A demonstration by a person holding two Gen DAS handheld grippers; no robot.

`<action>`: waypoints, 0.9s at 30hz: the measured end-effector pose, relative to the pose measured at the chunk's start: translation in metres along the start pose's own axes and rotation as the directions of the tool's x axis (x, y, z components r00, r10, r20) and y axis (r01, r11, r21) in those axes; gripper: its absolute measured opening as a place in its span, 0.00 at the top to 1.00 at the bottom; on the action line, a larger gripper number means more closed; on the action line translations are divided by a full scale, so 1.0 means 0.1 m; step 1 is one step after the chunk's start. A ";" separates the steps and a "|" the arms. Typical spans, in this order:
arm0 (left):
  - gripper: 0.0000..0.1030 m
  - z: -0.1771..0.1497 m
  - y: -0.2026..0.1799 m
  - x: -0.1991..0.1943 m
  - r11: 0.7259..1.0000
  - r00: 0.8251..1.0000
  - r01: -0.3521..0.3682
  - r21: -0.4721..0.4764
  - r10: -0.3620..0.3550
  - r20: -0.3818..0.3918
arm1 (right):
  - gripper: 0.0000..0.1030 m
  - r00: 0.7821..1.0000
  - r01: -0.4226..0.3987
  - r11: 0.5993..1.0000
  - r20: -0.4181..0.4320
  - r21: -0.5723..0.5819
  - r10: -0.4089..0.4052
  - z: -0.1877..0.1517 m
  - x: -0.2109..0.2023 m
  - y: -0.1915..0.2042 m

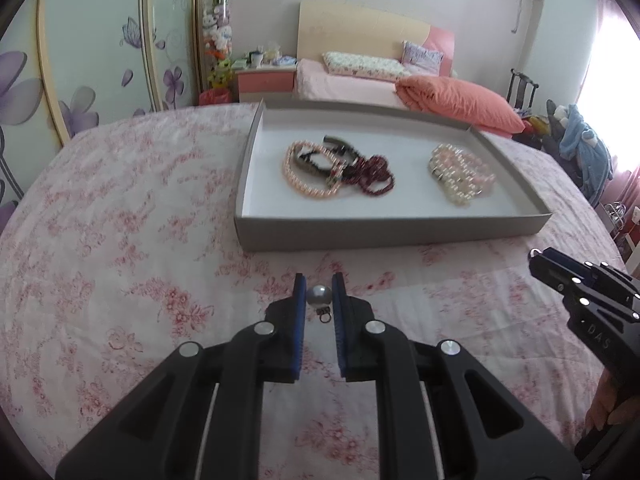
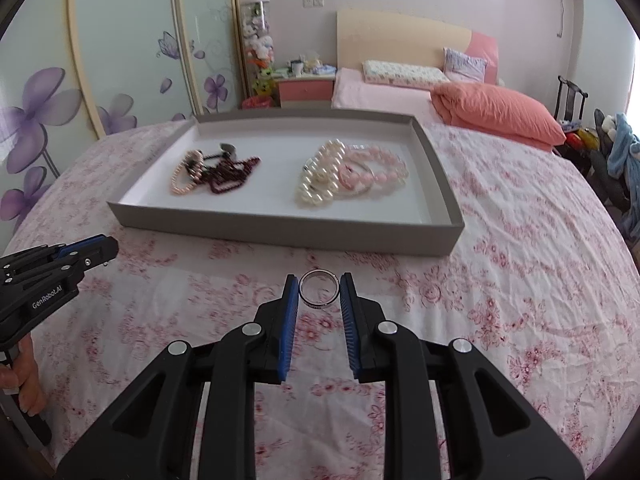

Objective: Organize jewelry
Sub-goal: 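Carry silver ring with right tool while left tool carries earring over tray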

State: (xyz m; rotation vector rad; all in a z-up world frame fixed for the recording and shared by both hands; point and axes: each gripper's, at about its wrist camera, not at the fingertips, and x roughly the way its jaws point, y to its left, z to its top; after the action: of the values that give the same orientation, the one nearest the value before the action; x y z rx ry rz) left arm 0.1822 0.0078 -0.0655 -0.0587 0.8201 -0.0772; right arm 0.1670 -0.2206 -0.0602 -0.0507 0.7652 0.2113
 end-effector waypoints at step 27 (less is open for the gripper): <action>0.87 0.23 -0.28 -0.75 0.998 0.935 0.043 0.051 -0.058 0.350 | 0.78 0.895 0.012 1.000 0.445 0.022 -0.021 0.29 -0.77 0.07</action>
State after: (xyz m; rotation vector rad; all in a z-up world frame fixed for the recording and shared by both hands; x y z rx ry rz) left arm 0.1465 -0.0128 0.0069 -0.0514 0.4583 -0.1285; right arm 0.1312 -0.2235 0.0137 0.0096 0.3068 0.1901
